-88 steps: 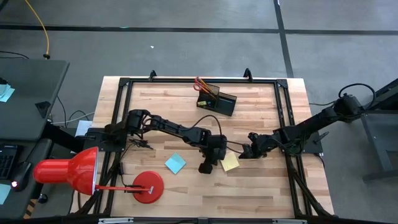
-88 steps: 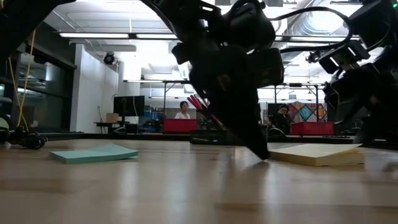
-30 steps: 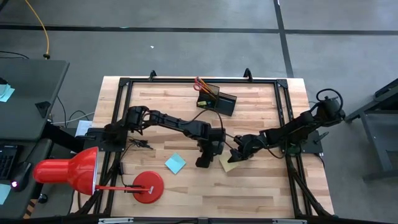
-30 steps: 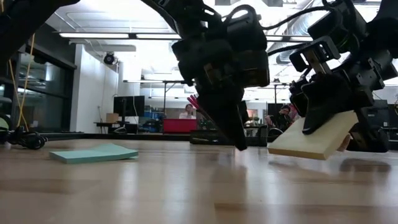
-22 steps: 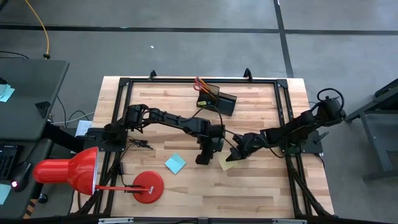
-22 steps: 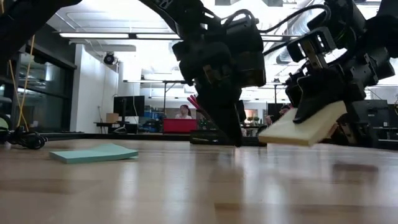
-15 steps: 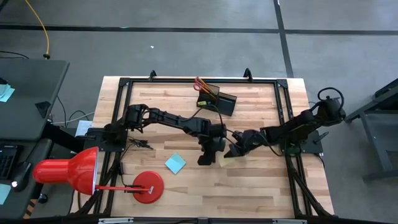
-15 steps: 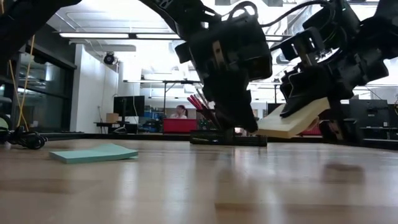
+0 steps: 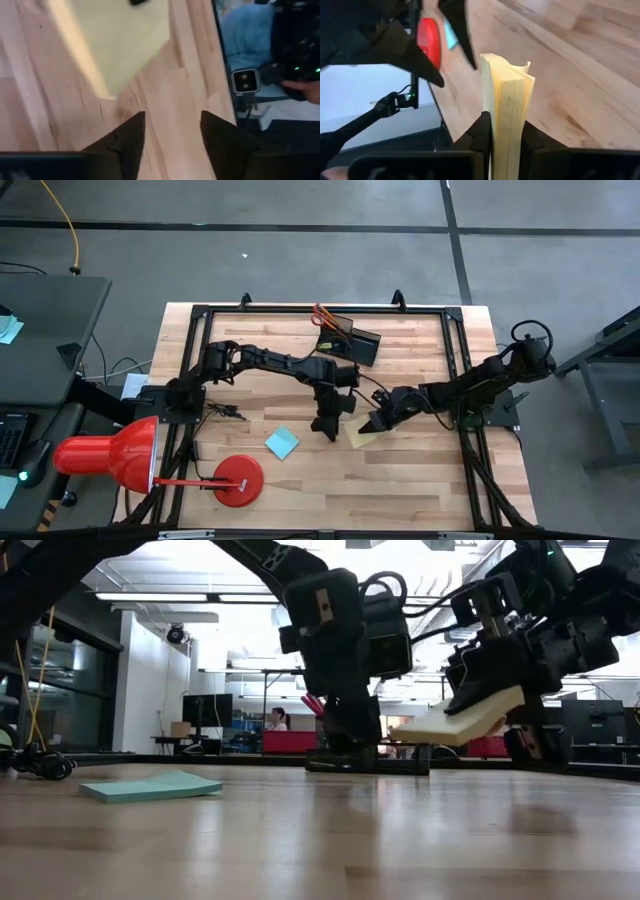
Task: Pick and place office supplies into organizer
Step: Put the yellow sticky notes in the black desk organizer
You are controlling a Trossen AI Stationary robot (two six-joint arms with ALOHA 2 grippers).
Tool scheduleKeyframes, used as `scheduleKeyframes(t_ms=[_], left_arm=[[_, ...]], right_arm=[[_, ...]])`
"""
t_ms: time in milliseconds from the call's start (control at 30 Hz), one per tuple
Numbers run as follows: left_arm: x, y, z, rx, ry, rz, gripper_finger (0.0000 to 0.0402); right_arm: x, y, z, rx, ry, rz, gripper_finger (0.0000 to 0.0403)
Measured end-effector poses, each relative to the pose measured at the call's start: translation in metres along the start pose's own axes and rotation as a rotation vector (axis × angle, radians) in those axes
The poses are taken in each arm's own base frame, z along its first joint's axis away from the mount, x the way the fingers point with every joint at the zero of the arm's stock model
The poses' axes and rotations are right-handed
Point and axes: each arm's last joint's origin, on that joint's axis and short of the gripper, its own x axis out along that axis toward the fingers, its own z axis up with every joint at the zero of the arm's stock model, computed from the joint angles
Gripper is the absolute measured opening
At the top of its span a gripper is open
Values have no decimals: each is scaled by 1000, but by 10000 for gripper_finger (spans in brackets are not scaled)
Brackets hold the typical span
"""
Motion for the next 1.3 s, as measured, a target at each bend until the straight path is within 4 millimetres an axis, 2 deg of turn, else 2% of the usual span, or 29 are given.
scheduleKeyframes(t_ms=[100,200,433,633,867,1167,1300], left_arm=[[-14,2,1,-24,-34,-57,204],[-26,9,0,-81,-64,-149,213],[-46,17,-2,-186,-94,-212,191],[-47,18,-6,-219,-71,-215,171],[-47,18,-4,-239,-79,-204,168],[-41,9,22,-209,-181,-302,165],[-40,6,21,-209,-167,-326,131]], right_arm=[[0,4,1,-10,-7,38,42],[0,7,1,-20,-14,68,43],[-1,14,3,-65,-59,137,32],[-1,16,4,-71,-75,157,39],[-2,21,5,-76,-86,207,39],[-2,21,4,-81,-81,206,38],[-2,23,4,-84,-77,216,39]])
